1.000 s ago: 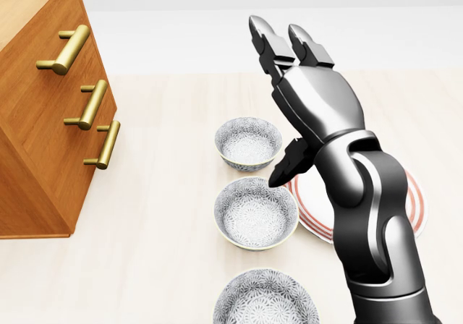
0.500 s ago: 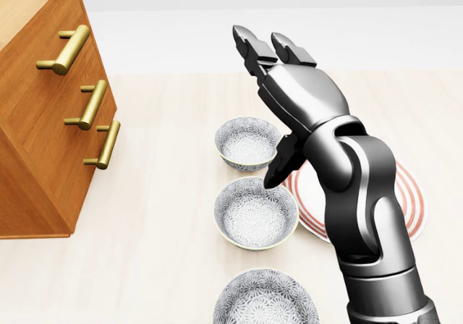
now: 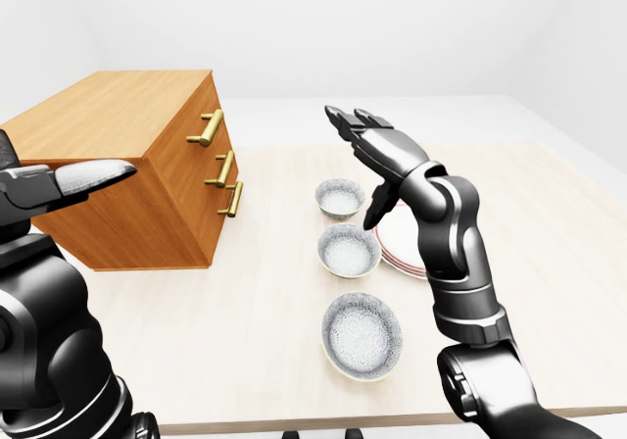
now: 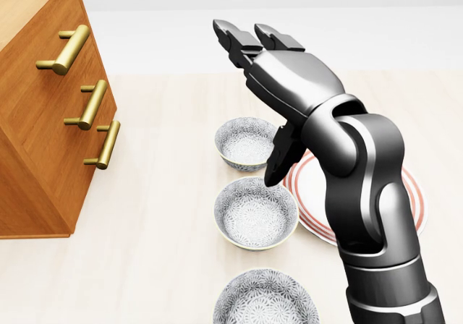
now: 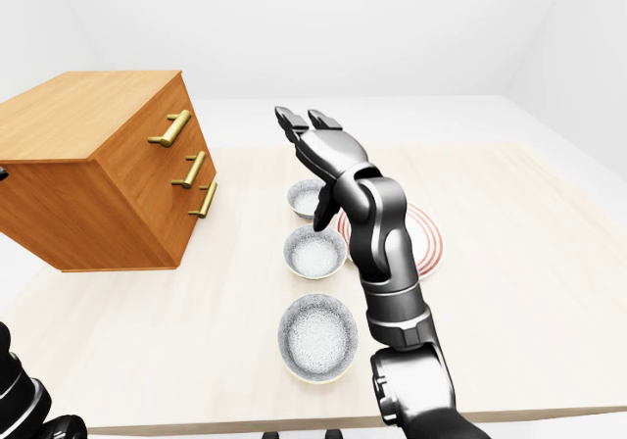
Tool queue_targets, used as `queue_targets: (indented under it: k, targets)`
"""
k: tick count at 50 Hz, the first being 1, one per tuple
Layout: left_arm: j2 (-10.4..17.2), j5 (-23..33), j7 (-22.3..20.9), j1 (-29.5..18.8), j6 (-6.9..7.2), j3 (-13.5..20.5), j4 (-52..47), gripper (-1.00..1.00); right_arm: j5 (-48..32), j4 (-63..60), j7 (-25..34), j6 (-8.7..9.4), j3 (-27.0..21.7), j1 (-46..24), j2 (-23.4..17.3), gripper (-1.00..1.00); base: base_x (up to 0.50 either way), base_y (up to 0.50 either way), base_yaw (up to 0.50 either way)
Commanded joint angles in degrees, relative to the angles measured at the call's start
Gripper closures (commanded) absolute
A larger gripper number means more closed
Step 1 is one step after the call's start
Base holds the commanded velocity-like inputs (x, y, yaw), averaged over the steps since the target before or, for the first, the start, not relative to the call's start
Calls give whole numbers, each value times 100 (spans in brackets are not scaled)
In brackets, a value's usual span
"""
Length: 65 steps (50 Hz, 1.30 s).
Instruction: Put the bowl in the middle on the plate.
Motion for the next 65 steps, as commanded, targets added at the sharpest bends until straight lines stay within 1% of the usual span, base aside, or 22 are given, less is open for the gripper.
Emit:
queue_targets:
  k: [1, 14, 21, 30, 50, 65]
  targets:
    - [-9, 13, -8, 8, 0, -7, -2, -100, -92, -99, 0, 0, 26, 78, 6, -100, 0, 0, 0]
    - [-21, 31, -13, 9, 0, -12, 0, -100, -202, -334, 0, 0, 69, 466, 115, -100, 0, 0, 0]
    - [-26, 22, -7, 10, 0, -13, -24, -100, -510, -294, 0, 0, 177, 723, 116, -100, 0, 0, 0]
    - [-19, 7, 8, -1, 0, -15, -29, -100, -881, -265, 0, 0, 164, 722, 147, -100, 0, 0, 0]
    - [-34, 41, -9, -4, 0, -34, -7, -100, -1106, -257, 0, 0, 255, 866, 334, -100, 0, 0, 0]
    - [-48, 50, -24, 23, 0, -30, -26, -100, -1188, -305, 0, 0, 320, 1157, 426, -100, 0, 0, 0]
